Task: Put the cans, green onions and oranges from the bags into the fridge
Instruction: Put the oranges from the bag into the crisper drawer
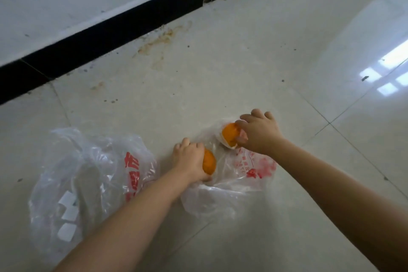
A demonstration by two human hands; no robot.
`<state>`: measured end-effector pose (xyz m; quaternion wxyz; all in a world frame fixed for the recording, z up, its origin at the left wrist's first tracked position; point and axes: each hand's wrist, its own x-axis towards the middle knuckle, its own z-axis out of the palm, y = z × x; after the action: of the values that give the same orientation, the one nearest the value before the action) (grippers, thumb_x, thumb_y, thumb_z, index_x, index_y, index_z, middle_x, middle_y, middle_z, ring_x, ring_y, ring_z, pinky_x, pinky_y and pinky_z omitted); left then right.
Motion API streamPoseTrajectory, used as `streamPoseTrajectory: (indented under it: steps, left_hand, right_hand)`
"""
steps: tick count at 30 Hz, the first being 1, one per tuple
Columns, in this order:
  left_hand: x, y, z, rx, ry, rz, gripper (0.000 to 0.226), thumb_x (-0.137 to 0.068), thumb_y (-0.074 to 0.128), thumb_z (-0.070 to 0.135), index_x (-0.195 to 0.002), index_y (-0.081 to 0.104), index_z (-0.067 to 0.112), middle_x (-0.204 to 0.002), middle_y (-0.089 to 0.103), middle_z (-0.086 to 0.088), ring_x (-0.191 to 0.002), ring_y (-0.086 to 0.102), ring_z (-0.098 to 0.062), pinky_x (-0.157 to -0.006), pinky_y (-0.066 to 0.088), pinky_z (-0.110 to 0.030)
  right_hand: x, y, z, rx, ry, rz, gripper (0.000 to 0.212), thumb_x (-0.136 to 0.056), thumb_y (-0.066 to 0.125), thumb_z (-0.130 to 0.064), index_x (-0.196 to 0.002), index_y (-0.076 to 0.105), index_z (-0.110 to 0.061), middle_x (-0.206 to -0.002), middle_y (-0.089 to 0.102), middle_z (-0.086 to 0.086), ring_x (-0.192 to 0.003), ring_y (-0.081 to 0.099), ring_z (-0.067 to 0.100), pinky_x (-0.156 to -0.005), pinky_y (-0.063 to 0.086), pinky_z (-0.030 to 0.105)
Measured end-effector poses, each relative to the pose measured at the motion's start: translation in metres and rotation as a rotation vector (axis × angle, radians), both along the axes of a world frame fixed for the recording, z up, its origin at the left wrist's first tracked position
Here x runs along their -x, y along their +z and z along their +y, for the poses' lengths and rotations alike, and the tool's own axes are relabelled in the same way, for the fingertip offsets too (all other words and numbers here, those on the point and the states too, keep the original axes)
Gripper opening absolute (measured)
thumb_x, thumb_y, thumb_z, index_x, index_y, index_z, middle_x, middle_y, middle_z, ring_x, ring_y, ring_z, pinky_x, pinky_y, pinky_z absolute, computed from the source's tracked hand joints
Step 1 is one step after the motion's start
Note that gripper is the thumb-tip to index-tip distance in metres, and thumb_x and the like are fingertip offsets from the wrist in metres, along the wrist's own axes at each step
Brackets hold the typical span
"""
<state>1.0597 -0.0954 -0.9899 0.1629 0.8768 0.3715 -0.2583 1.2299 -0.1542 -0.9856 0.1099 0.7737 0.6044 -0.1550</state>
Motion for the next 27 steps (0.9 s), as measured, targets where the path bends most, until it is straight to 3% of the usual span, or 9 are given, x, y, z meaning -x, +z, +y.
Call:
streamPoseTrajectory:
  steps: [6, 10, 12, 15, 18, 21, 23, 25, 27]
  left_hand:
    - [0.024, 0.02, 0.002, -0.014, 0.133, -0.291, 0.077, -0.067, 0.07, 0.053, -0.131, 0.041, 0.023, -0.134, 0.043, 0.004, -0.128, 0.031, -0.018, -0.103, 0.029, -0.027]
    - [0.034, 0.038, 0.0, 0.069, 0.291, -0.441, 0.082, -0.062, 0.078, 0.048, -0.131, 0.043, 0.021, -0.132, 0.044, 0.001, -0.126, 0.032, -0.018, -0.102, 0.03, -0.024]
    - [0.035, 0.041, 0.0, 0.15, 0.402, -0.474, 0.077, -0.064, 0.082, 0.036, -0.13, 0.045, 0.02, -0.128, 0.045, -0.001, -0.125, 0.036, -0.019, -0.102, 0.034, -0.028]
    - [0.035, 0.045, 0.0, 0.435, 0.622, -0.556, 0.068, -0.06, 0.085, 0.029, -0.116, 0.047, 0.024, -0.118, 0.048, -0.003, -0.107, 0.051, -0.021, -0.087, 0.046, -0.031]
    - [0.029, 0.046, -0.002, 0.616, 0.777, -0.621, 0.061, -0.069, 0.081, 0.018, -0.112, 0.038, 0.021, -0.115, 0.045, -0.005, -0.092, 0.05, -0.017, -0.073, 0.042, -0.026]
    - [0.026, 0.042, -0.004, 0.387, 0.631, -0.481, 0.061, -0.073, 0.077, 0.022, -0.11, 0.029, 0.021, -0.11, 0.036, 0.0, -0.096, 0.043, -0.017, -0.074, 0.036, -0.027]
    - [0.025, 0.04, -0.003, 0.239, 0.46, -0.369, 0.066, -0.068, 0.079, 0.031, -0.113, 0.034, 0.016, -0.107, 0.04, -0.002, -0.094, 0.042, -0.017, -0.073, 0.036, -0.027]
    - [0.026, 0.036, -0.001, 0.182, 0.392, -0.309, 0.071, -0.066, 0.079, 0.033, -0.118, 0.036, 0.013, -0.107, 0.04, -0.004, -0.094, 0.043, -0.019, -0.074, 0.036, -0.025]
    - [0.027, 0.033, 0.0, 0.167, 0.39, -0.301, 0.072, -0.065, 0.079, 0.032, -0.12, 0.036, 0.012, -0.106, 0.037, -0.006, -0.099, 0.048, -0.025, -0.076, 0.036, -0.025]
  right_hand:
    - [-0.016, -0.006, -0.015, -0.005, -0.244, 0.289, 0.046, -0.09, 0.049, -0.036, -0.134, 0.045, -0.02, -0.132, 0.057, 0.001, -0.123, 0.042, 0.022, -0.103, 0.033, 0.034]
    - [-0.013, 0.002, -0.036, 0.126, 0.166, -0.048, 0.06, -0.082, 0.053, -0.055, -0.134, 0.041, -0.025, -0.122, 0.058, -0.003, -0.116, 0.043, 0.019, -0.101, 0.029, 0.03]
    - [-0.008, 0.008, -0.038, 0.092, 0.237, -0.003, 0.052, -0.084, 0.054, -0.051, -0.127, 0.049, -0.022, -0.114, 0.061, 0.0, -0.1, 0.045, 0.016, -0.092, 0.034, 0.025]
    - [-0.001, 0.017, -0.022, -0.187, -0.263, 0.399, 0.033, -0.092, 0.049, -0.036, -0.1, 0.06, -0.006, -0.073, 0.058, 0.002, -0.065, 0.044, 0.011, -0.061, 0.038, 0.02]
    - [-0.007, 0.015, 0.002, -0.381, -0.785, 0.547, 0.044, -0.098, 0.031, -0.037, -0.091, 0.053, 0.0, -0.08, 0.053, 0.014, -0.075, 0.052, 0.026, -0.068, 0.041, 0.032]
    - [-0.012, 0.006, 0.006, -0.206, -1.027, 0.432, 0.044, -0.098, 0.029, -0.033, -0.113, 0.051, 0.002, -0.096, 0.055, 0.017, -0.092, 0.055, 0.033, -0.08, 0.044, 0.037]
    - [-0.016, 0.01, 0.006, -0.095, -1.1, 0.509, 0.03, -0.095, 0.042, -0.026, -0.102, 0.052, 0.002, -0.072, 0.049, 0.009, -0.068, 0.052, 0.023, -0.06, 0.047, 0.03]
    - [-0.022, 0.021, 0.009, -0.13, -1.268, 0.837, 0.021, -0.09, 0.056, -0.016, -0.078, 0.047, -0.002, -0.056, 0.04, 0.004, -0.047, 0.043, 0.014, -0.035, 0.039, 0.016]
    - [-0.023, 0.034, 0.011, -0.328, -1.42, 1.224, 0.022, -0.086, 0.06, -0.005, -0.07, 0.045, -0.005, -0.05, 0.049, 0.005, -0.04, 0.055, 0.013, -0.034, 0.046, 0.015]
